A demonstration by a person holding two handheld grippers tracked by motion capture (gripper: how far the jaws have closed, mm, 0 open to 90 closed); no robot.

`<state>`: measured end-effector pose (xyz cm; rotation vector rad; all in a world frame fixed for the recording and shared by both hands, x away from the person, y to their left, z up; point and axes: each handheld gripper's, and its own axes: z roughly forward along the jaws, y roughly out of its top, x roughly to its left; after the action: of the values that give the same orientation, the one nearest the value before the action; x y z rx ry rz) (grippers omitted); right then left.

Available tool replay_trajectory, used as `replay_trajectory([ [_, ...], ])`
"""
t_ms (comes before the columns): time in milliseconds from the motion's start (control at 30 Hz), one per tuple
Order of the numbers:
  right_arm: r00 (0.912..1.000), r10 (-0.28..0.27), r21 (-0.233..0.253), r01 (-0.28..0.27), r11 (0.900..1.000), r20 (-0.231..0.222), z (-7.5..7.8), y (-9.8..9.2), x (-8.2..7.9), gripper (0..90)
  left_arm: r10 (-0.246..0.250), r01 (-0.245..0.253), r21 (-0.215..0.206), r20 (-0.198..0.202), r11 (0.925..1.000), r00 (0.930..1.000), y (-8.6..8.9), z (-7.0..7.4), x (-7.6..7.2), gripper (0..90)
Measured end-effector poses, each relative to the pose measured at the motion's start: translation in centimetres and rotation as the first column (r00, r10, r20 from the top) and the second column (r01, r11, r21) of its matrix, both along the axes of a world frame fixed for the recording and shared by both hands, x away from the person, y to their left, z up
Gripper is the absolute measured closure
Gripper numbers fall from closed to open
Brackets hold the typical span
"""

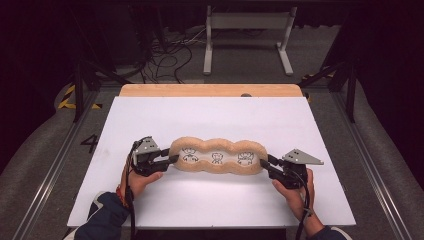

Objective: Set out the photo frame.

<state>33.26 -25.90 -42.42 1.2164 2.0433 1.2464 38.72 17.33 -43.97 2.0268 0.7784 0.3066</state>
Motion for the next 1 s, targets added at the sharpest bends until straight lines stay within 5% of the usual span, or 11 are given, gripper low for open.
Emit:
replay_trajectory([
  [633, 0.9997, 0.016, -0.035, -0.015, 0.999, 0.017, 0.0, 0.8, 0.1, 67.5, 0.000, 0.000, 0.009, 0.014, 1.0000, 0.9999, 0.8, 0.1, -1.4, 61.4],
  [1000, 0.9993, 0.034, -0.053, -0.033, 0.998, 0.013, -0.2, 0.7, 0.2, 66.0, 0.010, -0.012, 0.033, 0.055, 0.9994, 0.9985, 0.7, 0.1, -1.7, 59.6],
])
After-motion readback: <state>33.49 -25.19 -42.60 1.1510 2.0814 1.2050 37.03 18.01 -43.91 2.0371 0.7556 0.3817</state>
